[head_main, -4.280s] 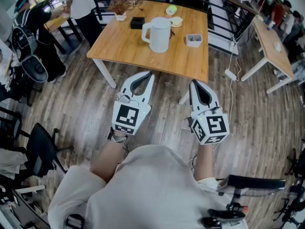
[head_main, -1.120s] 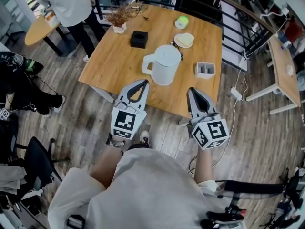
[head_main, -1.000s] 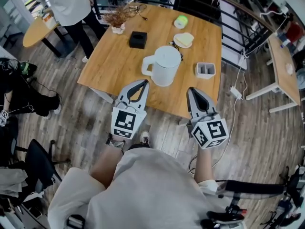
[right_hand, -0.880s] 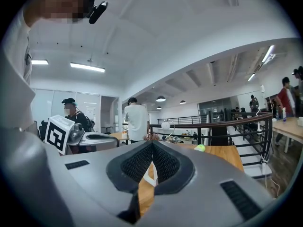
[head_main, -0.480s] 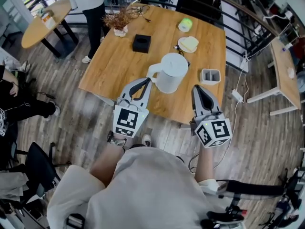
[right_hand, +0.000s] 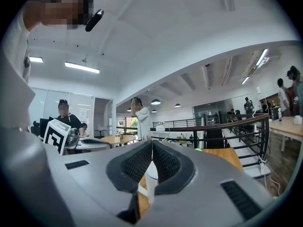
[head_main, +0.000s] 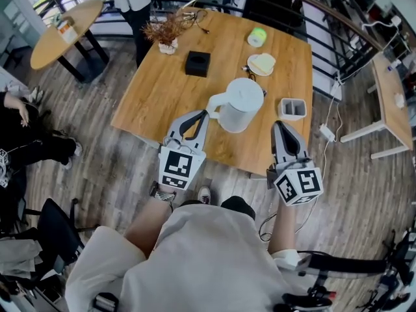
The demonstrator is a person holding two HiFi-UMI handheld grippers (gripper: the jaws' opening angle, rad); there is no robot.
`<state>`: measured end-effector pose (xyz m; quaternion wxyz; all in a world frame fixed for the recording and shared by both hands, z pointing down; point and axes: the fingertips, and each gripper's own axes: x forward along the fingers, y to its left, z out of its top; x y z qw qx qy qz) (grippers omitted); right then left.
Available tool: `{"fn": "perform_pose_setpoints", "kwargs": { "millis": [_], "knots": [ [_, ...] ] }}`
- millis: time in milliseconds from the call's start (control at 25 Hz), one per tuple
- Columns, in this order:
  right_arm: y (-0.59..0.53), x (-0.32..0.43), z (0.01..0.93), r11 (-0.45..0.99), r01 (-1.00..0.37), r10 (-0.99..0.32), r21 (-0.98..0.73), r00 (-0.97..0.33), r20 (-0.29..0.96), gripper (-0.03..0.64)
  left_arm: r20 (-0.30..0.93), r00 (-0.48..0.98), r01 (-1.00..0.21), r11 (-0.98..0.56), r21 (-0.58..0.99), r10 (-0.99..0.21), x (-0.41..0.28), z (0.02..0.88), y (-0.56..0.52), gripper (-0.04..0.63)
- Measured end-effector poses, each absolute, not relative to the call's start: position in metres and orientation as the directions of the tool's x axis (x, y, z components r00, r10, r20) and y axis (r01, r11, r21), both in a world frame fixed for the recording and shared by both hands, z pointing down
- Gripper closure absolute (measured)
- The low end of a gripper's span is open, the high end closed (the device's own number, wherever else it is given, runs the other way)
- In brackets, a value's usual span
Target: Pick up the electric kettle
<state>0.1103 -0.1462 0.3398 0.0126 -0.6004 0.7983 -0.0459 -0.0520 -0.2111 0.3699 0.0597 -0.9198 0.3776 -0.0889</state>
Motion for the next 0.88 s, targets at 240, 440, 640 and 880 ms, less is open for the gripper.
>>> {"fn": "perform_pose_setpoints", "kwargs": {
  "millis": [240, 440, 640, 880],
  "knots": [
    [-0.142, 0.111, 0.343, 0.271, -0.957, -0.960, -0.105, -0.276, 0.035, 0.604, 0.134, 0.693, -0.687, -0.705, -0.176, -0.708, -0.055, 0.375, -0.209, 0.591],
    [-0.143, 0.113, 0.346, 0.284, -0.953, -0.957, -0.110, -0.289, 0.035, 0.604, 0.145, 0.686, -0.691, -0.700, -0.177, -0.713, -0.056, 0.380, -0.207, 0.591],
    [-0.151, 0.121, 0.353, 0.297, -0.948, -0.953, -0.116, -0.302, 0.030, 0.603, 0.155, 0.667, -0.706, -0.685, -0.181, -0.728, -0.051, 0.388, -0.211, 0.591],
    [-0.165, 0.131, 0.368, 0.317, -0.940, -0.944, -0.126, -0.326, 0.052, 0.600, 0.170, 0.634, -0.729, -0.656, -0.195, -0.755, -0.045, 0.401, -0.220, 0.589]
  ]
}}
